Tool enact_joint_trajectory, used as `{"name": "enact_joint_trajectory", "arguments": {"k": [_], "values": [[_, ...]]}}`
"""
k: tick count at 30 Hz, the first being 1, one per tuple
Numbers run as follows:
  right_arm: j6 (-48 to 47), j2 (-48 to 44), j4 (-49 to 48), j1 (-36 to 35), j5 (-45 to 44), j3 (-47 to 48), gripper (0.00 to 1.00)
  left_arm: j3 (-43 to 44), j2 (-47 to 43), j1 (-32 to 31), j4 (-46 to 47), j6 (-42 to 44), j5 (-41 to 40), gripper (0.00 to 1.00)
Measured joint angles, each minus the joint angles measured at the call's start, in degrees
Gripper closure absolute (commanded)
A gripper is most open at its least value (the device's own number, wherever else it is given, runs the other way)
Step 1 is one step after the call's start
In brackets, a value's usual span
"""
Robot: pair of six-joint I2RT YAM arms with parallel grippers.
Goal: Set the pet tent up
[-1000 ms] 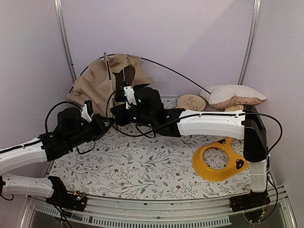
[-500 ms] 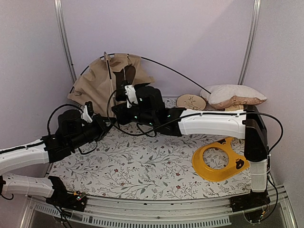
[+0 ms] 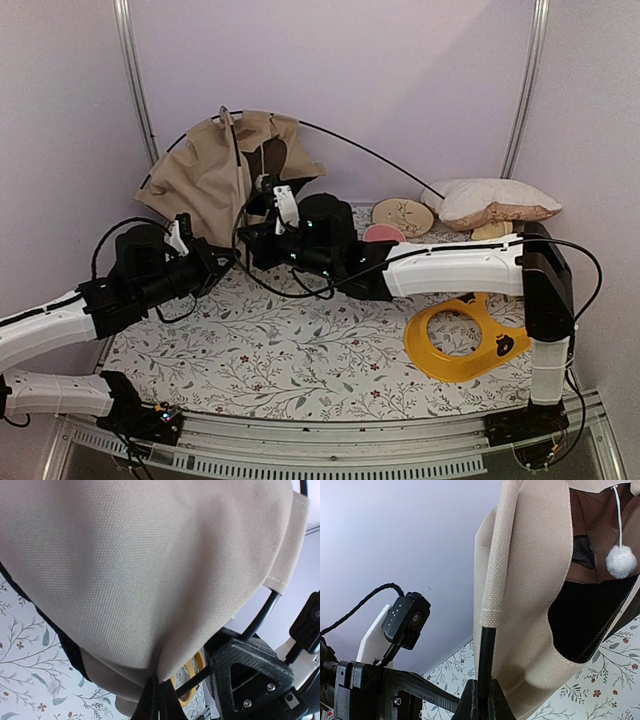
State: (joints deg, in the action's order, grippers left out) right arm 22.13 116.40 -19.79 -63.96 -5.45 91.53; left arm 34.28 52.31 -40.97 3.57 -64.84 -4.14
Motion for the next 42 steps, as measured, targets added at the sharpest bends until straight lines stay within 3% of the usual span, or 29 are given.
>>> {"name": "enact_joint_trajectory", "arguments": {"k": [3,13,22,32,37,42], "values": [[0.4,-0.4,0.8,0.1,0.7,0.1,0.97,0.2,-0.3,0.8,-0.7,0.5,1.3,1.0],[0.3,-0.4,15.0,2.8,11.7,8.7,0.63,-2.0,-6.9,1.7,-0.7,1.2,1.3,1.0],[-0.5,-0.5,26.1,3.6,17.2,9.9,0.62,-1.7,-5.2,1.9,0.9,1.8,1.5,1.0],[-1.7,-4.5,29.0,2.2,16.3,7.3,0.56,-1.4,-4.1,1.9,1.8,2.3,2.0,1.0],[-2.1,-4.5,29.7,1.7,15.3,8.0,0.59,-1.3,-3.4,1.9,1.9,2.8,2.2,1.0],[-2.6,-1.8,31.8,1.7,13.0,15.3,0.64,-1.1,-3.2,1.9,1.7,3.8,2.4,1.0]]}}
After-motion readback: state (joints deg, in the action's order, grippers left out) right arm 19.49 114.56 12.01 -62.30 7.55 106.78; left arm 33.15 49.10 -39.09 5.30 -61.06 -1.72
